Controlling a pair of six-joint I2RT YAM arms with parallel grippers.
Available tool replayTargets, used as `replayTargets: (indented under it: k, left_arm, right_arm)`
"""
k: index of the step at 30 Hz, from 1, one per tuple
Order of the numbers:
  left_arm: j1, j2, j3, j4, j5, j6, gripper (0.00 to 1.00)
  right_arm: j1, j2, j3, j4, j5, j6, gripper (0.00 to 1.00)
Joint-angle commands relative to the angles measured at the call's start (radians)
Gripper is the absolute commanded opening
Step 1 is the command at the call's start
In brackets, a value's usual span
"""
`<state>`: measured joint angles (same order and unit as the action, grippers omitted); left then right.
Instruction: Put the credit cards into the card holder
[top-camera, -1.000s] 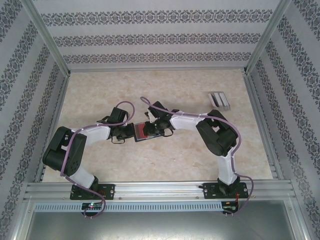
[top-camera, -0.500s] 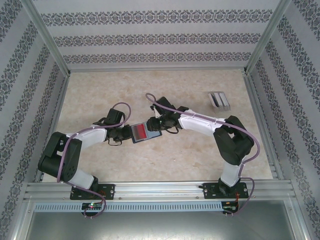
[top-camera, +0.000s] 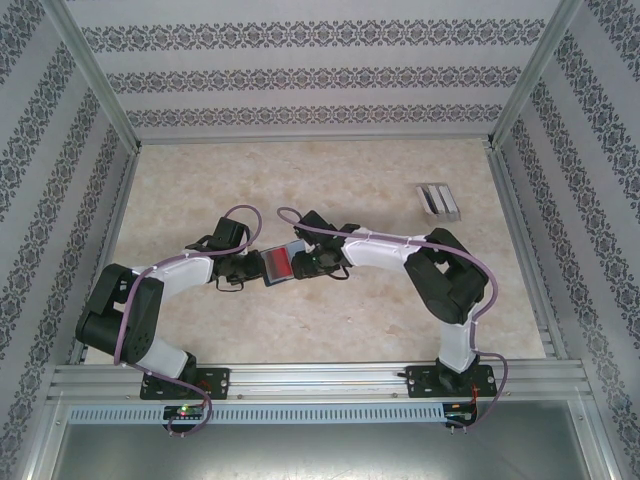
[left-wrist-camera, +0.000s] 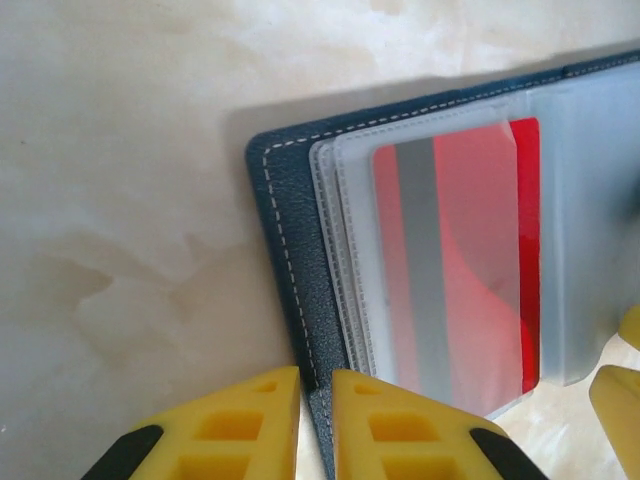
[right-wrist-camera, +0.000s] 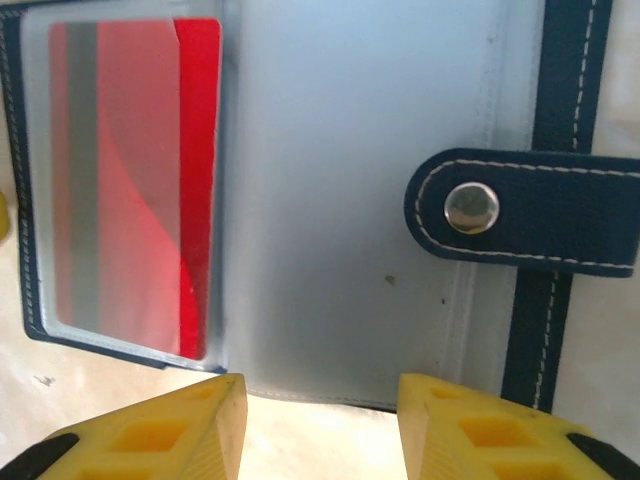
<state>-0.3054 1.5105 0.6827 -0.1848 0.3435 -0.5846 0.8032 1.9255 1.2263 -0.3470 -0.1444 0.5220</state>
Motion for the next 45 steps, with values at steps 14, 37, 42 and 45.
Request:
replayTargets:
  k: [14,37,42,45]
  left_arm:
    - [0.046,-0.004,-0.016,0.008,0.071,-0.039,0.15]
    - [0.052,0.055,-0.026,0.076,0.099,-0.067,0.14]
    - [0.052,0.059,-0.026,0.072,0.103,-0.066,0.14]
    - [0.052,0.053,-0.031,0.08,0.107,-0.072,0.13]
  right_arm:
    - [0.01,0.017,0.063,0.109,-0.193,-0.044,0.4]
    - [0.024,0.081,0.061,0.044,-0.019,0.033,0.55]
    - [0.021,0.085,0.071,0.123,-0.131,0.018,0.55]
    - [0.022,0.09,0.08,0.173,-0.188,0.021,0.55]
